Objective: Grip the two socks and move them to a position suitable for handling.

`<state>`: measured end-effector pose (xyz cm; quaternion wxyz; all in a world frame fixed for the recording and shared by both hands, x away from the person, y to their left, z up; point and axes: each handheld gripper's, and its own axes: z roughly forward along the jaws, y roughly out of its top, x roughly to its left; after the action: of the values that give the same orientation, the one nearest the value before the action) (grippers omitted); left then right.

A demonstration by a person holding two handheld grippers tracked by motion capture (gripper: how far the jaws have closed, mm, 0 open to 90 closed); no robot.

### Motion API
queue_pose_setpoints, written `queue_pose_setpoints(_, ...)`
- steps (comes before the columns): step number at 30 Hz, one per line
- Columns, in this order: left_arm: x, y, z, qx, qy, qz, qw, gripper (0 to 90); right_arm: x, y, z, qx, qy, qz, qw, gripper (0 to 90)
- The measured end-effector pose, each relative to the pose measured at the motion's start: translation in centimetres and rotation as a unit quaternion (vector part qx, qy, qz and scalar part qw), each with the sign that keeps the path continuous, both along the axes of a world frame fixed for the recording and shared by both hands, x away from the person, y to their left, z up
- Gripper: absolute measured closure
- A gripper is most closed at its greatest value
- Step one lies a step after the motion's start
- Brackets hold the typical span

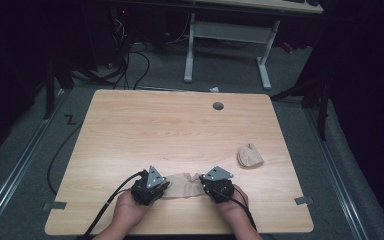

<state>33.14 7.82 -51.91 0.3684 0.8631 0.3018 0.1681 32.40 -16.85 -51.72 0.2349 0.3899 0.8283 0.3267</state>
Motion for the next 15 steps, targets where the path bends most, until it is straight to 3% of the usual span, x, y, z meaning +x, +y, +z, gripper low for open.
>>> queue_pose_setpoints(3, 0.1, -0.1, -0.5, 0.017, 0.010, -0.001, 0.9998, 76.3, 0.4, -0.5, -0.8, -0.008, 0.018, -0.004, 0.9998, 85.0)
queue_pose_setpoints(4, 0.1, 0.0, -0.6, 0.012, 0.012, -0.001, 0.9999, 76.5, 0.3, -0.6, -0.9, -0.007, 0.016, -0.003, 0.9998, 85.0)
queue_pose_setpoints(11, -1.4, 1.0, -0.3, 0.023, 0.026, -0.017, 0.9993, 77.1, -2.6, -0.2, -0.8, -0.002, 0.025, 0.031, 0.9992, 85.0)
queue_pose_setpoints(13, -2.0, 1.6, -0.2, 0.020, 0.029, -0.016, 0.9993, 77.1, -3.2, -0.1, -0.7, 0.006, 0.029, 0.041, 0.9987, 84.2)
queue_pose_setpoints(15, -2.3, 2.2, 0.0, 0.005, 0.029, -0.012, 0.9995, 76.2, -3.4, -0.4, -0.1, 0.019, 0.017, 0.033, 0.9991, 83.4)
